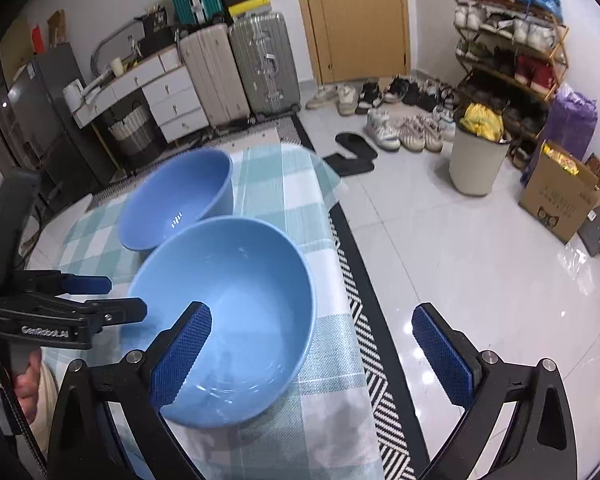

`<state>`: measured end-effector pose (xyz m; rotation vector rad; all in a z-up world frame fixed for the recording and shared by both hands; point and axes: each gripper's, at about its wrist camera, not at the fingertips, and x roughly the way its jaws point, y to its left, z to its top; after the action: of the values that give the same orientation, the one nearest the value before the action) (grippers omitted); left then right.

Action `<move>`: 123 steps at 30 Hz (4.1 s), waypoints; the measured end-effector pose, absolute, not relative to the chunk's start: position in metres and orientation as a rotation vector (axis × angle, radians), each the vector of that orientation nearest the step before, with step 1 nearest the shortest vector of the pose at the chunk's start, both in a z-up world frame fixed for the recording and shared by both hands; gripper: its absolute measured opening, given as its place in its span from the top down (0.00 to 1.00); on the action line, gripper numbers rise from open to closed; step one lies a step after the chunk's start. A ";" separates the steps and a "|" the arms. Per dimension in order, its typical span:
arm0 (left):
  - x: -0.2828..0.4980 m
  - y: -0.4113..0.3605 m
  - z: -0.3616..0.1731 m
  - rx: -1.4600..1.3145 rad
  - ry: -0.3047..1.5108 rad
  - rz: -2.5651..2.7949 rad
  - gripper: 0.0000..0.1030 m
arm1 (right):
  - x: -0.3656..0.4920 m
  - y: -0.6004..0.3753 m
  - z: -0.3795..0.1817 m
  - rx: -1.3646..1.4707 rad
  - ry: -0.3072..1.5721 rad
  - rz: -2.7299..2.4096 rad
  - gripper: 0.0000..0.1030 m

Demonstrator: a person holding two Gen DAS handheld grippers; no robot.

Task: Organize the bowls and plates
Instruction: 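Close the left tool on the rim of the blue bowl, then close the right tool on the blue bowl's opposite rim, then lift the blue bowl with both tools, then carry the blue bowl with both tools and lower it into the placed blue bowl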

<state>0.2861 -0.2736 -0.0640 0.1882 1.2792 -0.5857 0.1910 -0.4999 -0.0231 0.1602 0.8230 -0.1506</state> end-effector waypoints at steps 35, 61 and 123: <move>0.281 -0.275 -0.063 0.202 1.352 -0.663 0.92 | 0.221 -0.492 -0.065 0.264 0.998 -0.053 0.60; 0.264 -0.226 -0.051 0.224 1.309 -0.615 0.92 | 0.214 -0.445 -0.066 0.224 1.080 0.052 0.81; 0.264 -0.197 -0.049 0.230 1.411 -0.591 0.90 | 0.241 -0.389 -0.044 0.027 1.215 0.052 0.84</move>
<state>0.2636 -0.1975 -0.0486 0.2296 1.4115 -0.5915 0.2407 -0.3893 -0.0435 0.0274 1.2145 0.0515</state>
